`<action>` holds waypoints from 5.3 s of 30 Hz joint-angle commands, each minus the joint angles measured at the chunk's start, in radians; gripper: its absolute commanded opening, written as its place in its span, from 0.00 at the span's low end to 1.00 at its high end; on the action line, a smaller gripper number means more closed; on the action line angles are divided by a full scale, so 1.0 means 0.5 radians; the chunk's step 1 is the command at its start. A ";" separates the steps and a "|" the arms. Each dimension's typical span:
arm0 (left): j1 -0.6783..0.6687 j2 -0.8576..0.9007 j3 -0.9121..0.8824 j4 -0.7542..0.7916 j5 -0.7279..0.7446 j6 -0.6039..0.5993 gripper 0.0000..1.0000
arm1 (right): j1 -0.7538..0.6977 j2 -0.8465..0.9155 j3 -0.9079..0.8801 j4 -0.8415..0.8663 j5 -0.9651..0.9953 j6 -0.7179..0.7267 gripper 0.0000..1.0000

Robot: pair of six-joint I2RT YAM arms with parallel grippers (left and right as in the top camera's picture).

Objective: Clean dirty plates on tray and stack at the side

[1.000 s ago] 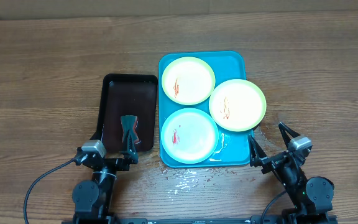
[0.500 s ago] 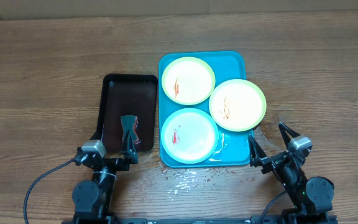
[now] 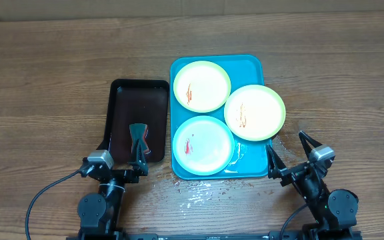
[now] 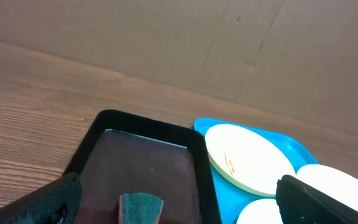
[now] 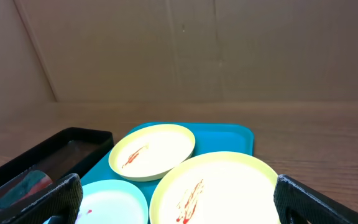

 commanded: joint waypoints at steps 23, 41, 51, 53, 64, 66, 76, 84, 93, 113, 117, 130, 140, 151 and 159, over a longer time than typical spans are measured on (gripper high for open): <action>0.020 -0.018 -0.008 -0.002 0.002 -0.027 1.00 | 0.002 -0.023 -0.021 0.013 -0.011 0.008 1.00; 0.020 -0.018 -0.008 -0.002 0.002 -0.027 1.00 | 0.002 -0.023 -0.021 0.013 -0.011 0.008 1.00; 0.020 -0.018 -0.008 -0.002 0.002 -0.027 1.00 | 0.002 -0.023 -0.021 0.013 -0.011 0.008 1.00; 0.020 -0.018 -0.008 -0.002 0.002 -0.027 1.00 | 0.002 -0.023 -0.021 0.013 -0.011 0.008 1.00; 0.020 -0.018 -0.008 -0.002 0.002 -0.027 1.00 | 0.002 -0.023 -0.021 0.013 -0.011 0.008 1.00; 0.020 -0.018 -0.008 -0.002 0.002 -0.027 1.00 | 0.002 -0.023 -0.021 0.013 -0.011 0.008 1.00; 0.020 -0.018 -0.008 0.004 -0.273 0.049 1.00 | 0.002 -0.023 -0.021 0.018 0.005 0.005 1.00; 0.020 -0.018 -0.008 0.190 -0.047 -0.117 1.00 | 0.002 -0.023 -0.014 0.081 -0.071 0.011 1.00; 0.020 0.211 0.378 0.013 0.076 0.039 1.00 | 0.002 0.303 0.549 -0.393 -0.025 0.006 1.00; 0.020 2.560 2.881 -2.070 0.463 0.236 1.00 | 0.063 2.557 2.488 -1.794 -0.769 0.015 1.00; 0.020 2.629 2.880 -2.126 0.512 0.237 1.00 | 0.291 2.704 2.415 -1.973 -0.481 0.016 1.00; 0.020 2.644 2.880 -2.125 0.513 0.237 1.00 | 0.763 3.155 2.030 -1.630 -0.036 0.950 0.69; 0.020 2.644 2.880 -2.124 0.513 0.275 1.00 | 0.610 3.299 2.047 -1.595 -0.294 0.386 0.56; 0.020 2.644 2.880 -2.119 0.513 0.275 1.00 | 0.665 3.381 1.981 -1.361 0.023 0.208 0.48; 0.020 2.644 2.880 -2.132 0.511 0.277 1.00 | 0.767 3.619 1.951 -1.294 0.293 0.428 0.20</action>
